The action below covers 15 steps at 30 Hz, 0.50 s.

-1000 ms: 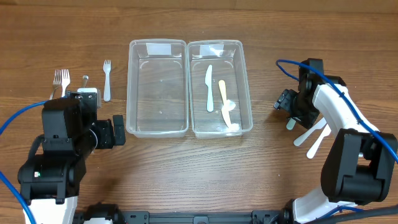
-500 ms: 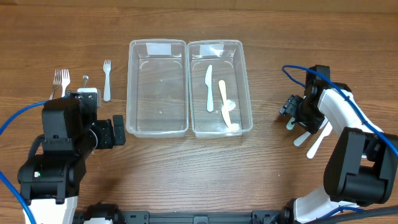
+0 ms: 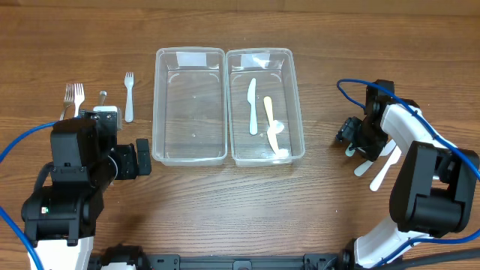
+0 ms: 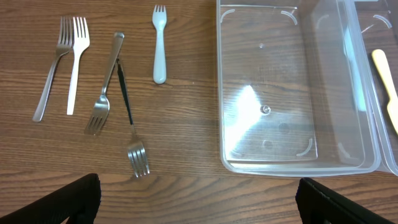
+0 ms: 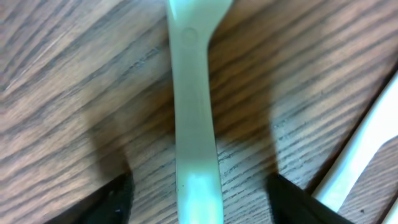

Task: Pack container
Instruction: 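Lower the right gripper onto the light-blue spoon and grasp it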

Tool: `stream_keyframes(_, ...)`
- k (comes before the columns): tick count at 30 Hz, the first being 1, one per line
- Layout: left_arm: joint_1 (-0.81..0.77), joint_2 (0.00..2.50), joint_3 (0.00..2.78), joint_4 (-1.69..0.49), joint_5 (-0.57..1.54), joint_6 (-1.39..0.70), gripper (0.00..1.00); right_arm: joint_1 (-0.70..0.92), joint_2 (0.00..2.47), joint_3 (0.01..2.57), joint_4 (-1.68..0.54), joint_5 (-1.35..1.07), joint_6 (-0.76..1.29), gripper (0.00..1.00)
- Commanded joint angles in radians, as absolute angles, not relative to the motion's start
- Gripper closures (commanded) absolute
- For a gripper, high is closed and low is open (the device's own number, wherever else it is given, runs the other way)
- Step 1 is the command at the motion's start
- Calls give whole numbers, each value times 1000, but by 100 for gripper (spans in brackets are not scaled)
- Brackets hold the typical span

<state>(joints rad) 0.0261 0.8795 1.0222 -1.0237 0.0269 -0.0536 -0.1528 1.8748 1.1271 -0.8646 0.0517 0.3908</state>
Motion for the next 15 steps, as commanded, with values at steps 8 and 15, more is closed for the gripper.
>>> stream_keyframes(8,26,877,1046,-1021,42,-67,0,-152,1932,1110,-875,39,389,74)
stream_keyframes(15,26,877,1046,-1021,42,-67,0,-152,1932,1110,-871,39,389,81)
